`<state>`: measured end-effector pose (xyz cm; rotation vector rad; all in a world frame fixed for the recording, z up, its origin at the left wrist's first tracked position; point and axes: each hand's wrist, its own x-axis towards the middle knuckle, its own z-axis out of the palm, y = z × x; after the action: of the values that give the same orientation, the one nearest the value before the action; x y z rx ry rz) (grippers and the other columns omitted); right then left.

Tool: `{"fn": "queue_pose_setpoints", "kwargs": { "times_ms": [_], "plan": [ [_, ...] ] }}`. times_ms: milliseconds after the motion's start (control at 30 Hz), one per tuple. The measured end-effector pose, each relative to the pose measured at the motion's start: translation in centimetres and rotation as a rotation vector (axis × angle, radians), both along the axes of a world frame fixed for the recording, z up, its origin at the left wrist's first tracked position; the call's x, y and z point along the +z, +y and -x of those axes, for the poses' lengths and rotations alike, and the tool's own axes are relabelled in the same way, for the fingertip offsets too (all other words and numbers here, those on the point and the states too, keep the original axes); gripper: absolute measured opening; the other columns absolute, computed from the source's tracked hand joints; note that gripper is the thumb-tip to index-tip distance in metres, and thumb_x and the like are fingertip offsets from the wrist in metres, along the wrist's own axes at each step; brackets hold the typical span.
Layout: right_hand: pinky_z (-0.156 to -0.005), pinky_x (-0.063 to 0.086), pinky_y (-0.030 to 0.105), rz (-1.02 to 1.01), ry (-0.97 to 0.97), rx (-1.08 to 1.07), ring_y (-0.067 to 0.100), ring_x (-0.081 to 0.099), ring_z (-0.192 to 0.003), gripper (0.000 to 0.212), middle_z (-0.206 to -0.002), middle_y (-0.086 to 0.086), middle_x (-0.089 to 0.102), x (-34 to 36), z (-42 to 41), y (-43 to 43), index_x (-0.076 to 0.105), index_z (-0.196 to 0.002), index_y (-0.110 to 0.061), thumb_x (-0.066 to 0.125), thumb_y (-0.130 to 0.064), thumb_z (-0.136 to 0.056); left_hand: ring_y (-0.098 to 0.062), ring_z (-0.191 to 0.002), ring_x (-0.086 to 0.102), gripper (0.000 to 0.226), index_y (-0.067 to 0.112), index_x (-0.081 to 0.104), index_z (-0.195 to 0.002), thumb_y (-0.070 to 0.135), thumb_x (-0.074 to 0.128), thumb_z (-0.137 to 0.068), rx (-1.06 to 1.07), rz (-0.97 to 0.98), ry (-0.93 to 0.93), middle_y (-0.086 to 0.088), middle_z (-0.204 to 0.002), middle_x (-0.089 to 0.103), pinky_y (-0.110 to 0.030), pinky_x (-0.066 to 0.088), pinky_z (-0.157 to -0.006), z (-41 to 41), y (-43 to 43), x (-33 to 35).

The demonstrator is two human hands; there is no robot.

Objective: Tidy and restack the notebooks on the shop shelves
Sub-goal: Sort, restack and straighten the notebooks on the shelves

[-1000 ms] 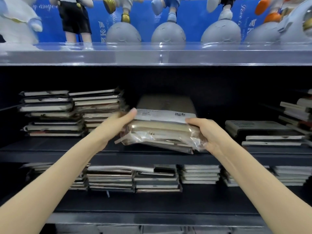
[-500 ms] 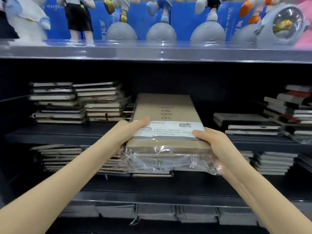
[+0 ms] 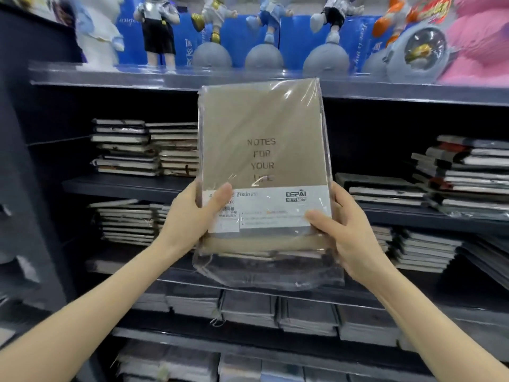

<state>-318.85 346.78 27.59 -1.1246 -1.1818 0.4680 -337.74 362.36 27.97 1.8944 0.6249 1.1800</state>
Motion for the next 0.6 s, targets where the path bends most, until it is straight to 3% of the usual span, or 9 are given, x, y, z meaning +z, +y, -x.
{"fn": "queue_pose_setpoints", "kwargs": {
  "times_ms": [100, 200, 267, 400, 500, 600],
  "plan": [
    [-0.072, 0.056, 0.026, -0.063, -0.072, -0.02, 0.018, 0.066, -0.103, 0.052, -0.119, 0.004, 0.066, 1.1, -1.3, 1.5, 0.039, -0.138, -0.015, 0.057, -0.002, -0.091, 0.015, -0.096, 0.058, 0.047, 0.03, 0.05, -0.121, 0.051, 0.058, -0.08, -0.015, -0.096, -0.046, 0.024, -0.105, 0.062, -0.008, 0.044, -0.082, -1.1, 1.0, 1.6],
    [-0.085, 0.055, 0.031, -0.137, -0.073, -0.034, 0.019, 0.061, -0.114, 0.059, -0.128, 0.007, 0.06, 2.2, -2.9, 3.8, 0.033, -0.141, -0.016, 0.055, 0.004, -0.09, 0.018, -0.098, 0.056, 0.047, 0.029, 0.045, -0.127, 0.04, 0.06, -0.084, -0.069, -0.14, -0.115, 0.026, -0.11, 0.059, -0.004, 0.041, -0.082, -3.2, 3.1, 3.1],
    [-0.083, 0.055, 0.031, -0.175, -0.094, -0.056, 0.017, 0.061, -0.113, 0.061, -0.127, 0.005, 0.06, 2.9, -4.0, 5.4, 0.032, -0.14, -0.02, 0.055, 0.007, -0.09, 0.018, -0.103, 0.053, 0.052, 0.027, 0.042, -0.132, 0.037, 0.06, -0.085, -0.087, -0.183, -0.138, 0.024, -0.117, 0.057, -0.001, 0.039, -0.083, -4.7, 4.7, 3.8],
    [-0.082, 0.053, 0.027, -0.19, -0.142, -0.075, 0.017, 0.06, -0.112, 0.07, -0.127, 0.008, 0.058, 3.6, -6.2, 8.5, 0.026, -0.144, -0.022, 0.056, 0.009, -0.088, 0.006, -0.117, 0.051, 0.071, 0.02, 0.036, -0.14, 0.054, 0.061, -0.083, -0.135, -0.203, -0.144, 0.012, -0.131, 0.054, -0.014, 0.04, -0.097, -7.4, 8.4, 4.3],
    [-0.09, 0.051, 0.029, -0.184, -0.182, -0.096, 0.02, 0.055, -0.12, 0.08, -0.137, 0.011, 0.049, 3.3, -7.5, 10.0, 0.022, -0.147, -0.023, 0.062, 0.001, -0.082, 0.008, -0.111, 0.055, 0.082, 0.029, 0.038, -0.133, 0.072, 0.062, -0.067, -0.152, -0.198, -0.144, 0.018, -0.122, 0.058, -0.01, 0.044, -0.088, -8.6, 10.3, 3.5],
    [-0.098, 0.048, 0.033, -0.174, -0.201, -0.101, 0.022, 0.049, -0.127, 0.083, -0.144, 0.008, 0.043, 2.6, -8.5, 10.9, 0.02, -0.148, -0.024, 0.062, 0.0, -0.08, 0.007, -0.11, 0.056, 0.073, 0.038, 0.036, -0.125, 0.07, 0.064, -0.065, -0.208, -0.185, -0.186, 0.019, -0.119, 0.058, -0.008, 0.044, -0.084, -9.5, 11.3, 2.5]
  ]
}}
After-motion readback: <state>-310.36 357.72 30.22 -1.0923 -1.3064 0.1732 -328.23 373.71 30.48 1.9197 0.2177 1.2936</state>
